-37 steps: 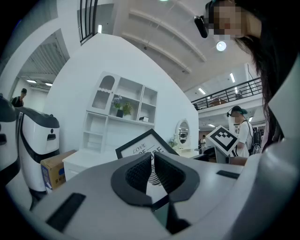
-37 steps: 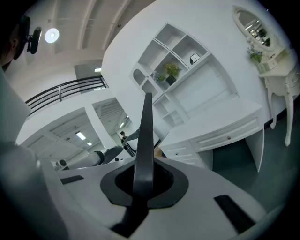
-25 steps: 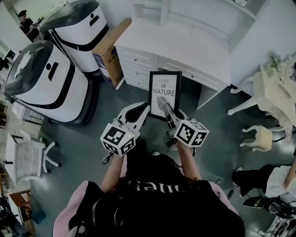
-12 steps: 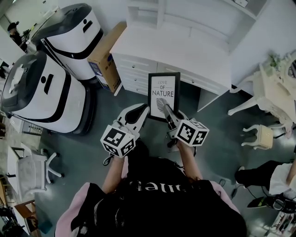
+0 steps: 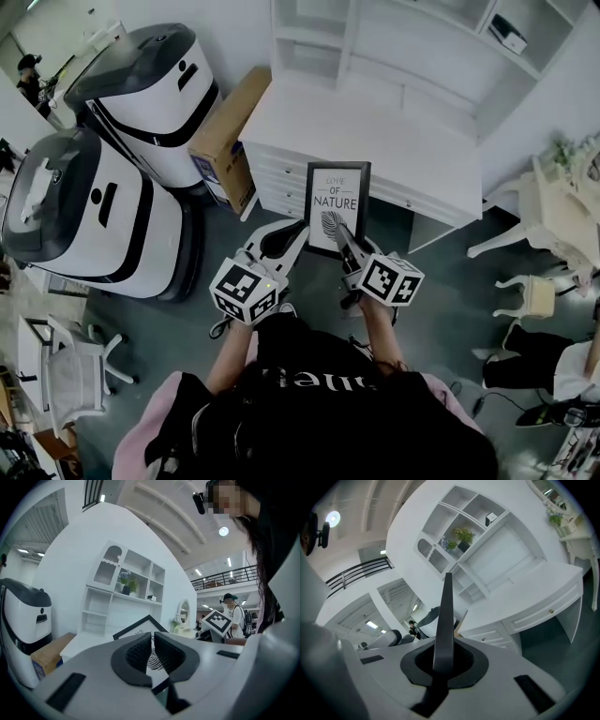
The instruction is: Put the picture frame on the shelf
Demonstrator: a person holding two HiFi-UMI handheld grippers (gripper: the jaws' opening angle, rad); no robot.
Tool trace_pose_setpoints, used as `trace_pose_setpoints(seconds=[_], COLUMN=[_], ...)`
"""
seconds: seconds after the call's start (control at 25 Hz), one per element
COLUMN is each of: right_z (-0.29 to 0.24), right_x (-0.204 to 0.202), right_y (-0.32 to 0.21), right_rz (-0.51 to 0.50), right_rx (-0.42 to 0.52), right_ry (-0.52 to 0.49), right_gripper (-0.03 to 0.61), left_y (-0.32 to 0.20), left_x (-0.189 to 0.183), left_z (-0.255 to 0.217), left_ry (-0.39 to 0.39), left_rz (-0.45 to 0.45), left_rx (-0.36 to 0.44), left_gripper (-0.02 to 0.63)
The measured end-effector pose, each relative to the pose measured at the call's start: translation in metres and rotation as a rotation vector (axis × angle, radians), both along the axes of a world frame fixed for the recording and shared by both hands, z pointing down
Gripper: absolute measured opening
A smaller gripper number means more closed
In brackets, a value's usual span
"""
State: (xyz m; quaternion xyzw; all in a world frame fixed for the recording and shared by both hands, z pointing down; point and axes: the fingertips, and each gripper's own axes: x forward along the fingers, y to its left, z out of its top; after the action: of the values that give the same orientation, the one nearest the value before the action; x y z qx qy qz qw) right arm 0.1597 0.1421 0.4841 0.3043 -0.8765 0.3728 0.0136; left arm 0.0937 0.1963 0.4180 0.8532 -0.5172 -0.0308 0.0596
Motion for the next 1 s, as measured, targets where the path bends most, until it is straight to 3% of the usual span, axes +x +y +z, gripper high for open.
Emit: trace_pose_setpoints(seconds=[0.32, 0.72, 1.0], right_z=[0.011, 0.029, 0.038], right_x=[-0.056, -0.080, -0.106], right_y=[-0.028, -0.056, -0.113], right_rz=[0.009, -0.013, -0.041], right_rx=[-0.017, -0.060, -0.070], right_ry=[0.022, 0.084, 0.076], right_gripper=[0.052, 0.052, 0.052], left_y=[-0.022, -0.049, -0.096], left_x=[-0.057, -0.090, -0.122], left_z=[0.014, 0.037, 0.040], left_ry=[0.014, 0.095, 0.118], left_rz=[0.019, -0.014, -0.065], left_rx=[-0.021, -0.073, -0.071], left_gripper=[0.030, 0.029, 0.030])
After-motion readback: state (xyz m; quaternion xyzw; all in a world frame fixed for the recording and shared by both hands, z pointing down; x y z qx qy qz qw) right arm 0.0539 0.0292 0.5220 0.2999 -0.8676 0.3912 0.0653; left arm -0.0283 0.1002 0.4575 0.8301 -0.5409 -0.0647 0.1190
